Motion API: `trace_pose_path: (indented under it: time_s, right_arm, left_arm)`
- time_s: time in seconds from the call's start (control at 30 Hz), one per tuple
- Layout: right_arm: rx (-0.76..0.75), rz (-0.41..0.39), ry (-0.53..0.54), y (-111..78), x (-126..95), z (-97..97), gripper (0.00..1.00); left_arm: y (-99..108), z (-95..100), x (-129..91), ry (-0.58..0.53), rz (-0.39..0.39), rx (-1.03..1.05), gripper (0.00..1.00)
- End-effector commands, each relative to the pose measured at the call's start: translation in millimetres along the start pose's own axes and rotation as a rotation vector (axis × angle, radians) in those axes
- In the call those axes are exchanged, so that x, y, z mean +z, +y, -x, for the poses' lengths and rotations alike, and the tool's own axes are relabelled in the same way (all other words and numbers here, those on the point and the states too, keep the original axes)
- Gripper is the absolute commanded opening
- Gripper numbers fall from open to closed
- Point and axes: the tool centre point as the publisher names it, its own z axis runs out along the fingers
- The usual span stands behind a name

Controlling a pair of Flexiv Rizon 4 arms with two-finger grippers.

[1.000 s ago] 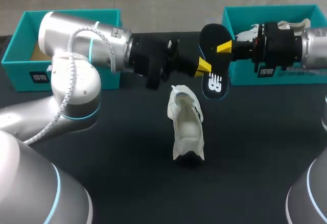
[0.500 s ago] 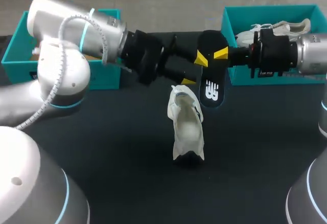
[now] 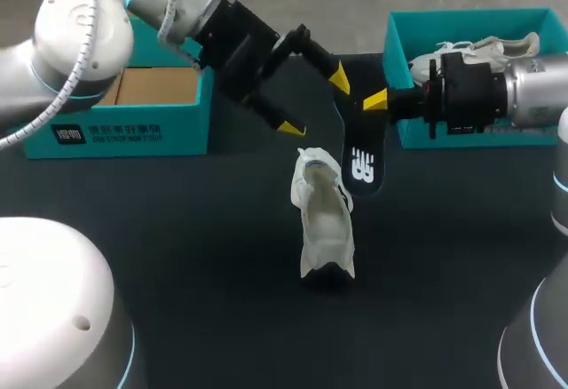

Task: Take the shoe out of the shoebox, open the shoe tongue, remove and reinsert the insole, then place the shoe into the shoebox

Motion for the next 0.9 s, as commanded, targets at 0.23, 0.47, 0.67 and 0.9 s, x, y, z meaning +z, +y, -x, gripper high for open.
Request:
trace_pose_path:
  time_s: [0.23, 0.47, 0.67, 0.9]
  right_arm:
    - [0.008, -0.038, -0.022, 1.9, 14, 4.2, 0.00]
    - [0.014, -0.059, -0.033, -1.5, 22, 8.1, 0.00]
    - [0.022, -0.071, -0.029, -5.0, 29, 11.2, 0.00]
    - [0.023, -0.077, -0.011, -10.8, 33, 11.7, 0.00]
  left_arm:
    - [2, 0.1, -17, 0.393, -0.078, -0.070, 1.00]
    - [16, 7.6, -21, 0.504, -0.036, -0.032, 1.00]
    - [33, 14.2, -24, 0.552, 0.032, -0.016, 1.00]
    - [49, 12.7, -29, 0.608, 0.045, -0.031, 1.00]
